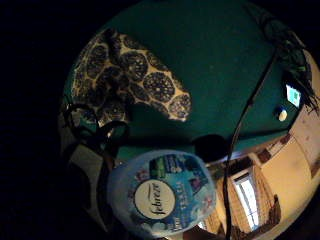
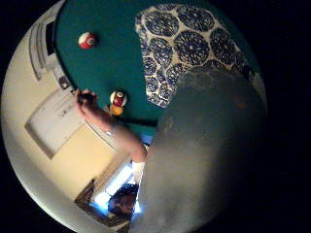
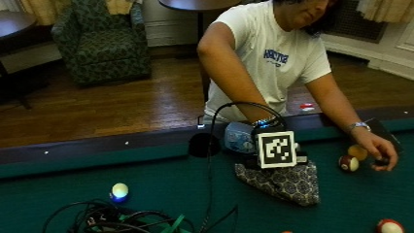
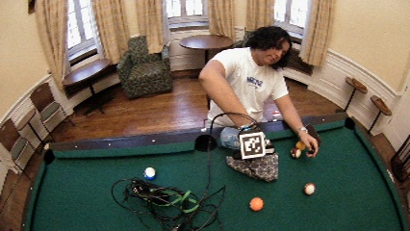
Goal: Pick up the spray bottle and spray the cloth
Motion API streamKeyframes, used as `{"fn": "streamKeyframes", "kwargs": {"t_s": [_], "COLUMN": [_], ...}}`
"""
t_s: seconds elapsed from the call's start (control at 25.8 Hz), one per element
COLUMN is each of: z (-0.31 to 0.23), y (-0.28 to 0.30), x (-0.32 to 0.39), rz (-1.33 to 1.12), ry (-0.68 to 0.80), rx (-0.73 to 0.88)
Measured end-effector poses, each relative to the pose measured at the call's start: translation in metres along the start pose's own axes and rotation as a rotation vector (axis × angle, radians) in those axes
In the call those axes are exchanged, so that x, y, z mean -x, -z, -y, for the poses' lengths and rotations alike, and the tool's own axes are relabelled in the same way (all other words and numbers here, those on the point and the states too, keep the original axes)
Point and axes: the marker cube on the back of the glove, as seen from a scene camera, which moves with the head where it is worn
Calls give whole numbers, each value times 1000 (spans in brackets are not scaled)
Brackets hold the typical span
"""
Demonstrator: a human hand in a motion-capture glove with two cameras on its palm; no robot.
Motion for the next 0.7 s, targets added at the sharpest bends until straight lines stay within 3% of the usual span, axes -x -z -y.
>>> {"fn": "streamKeyframes", "kwargs": {"t_s": [0.7], "z": [12], "y": [-16], "x": [0], "rz": [52], "ry": [-40], "rx": [42]}}
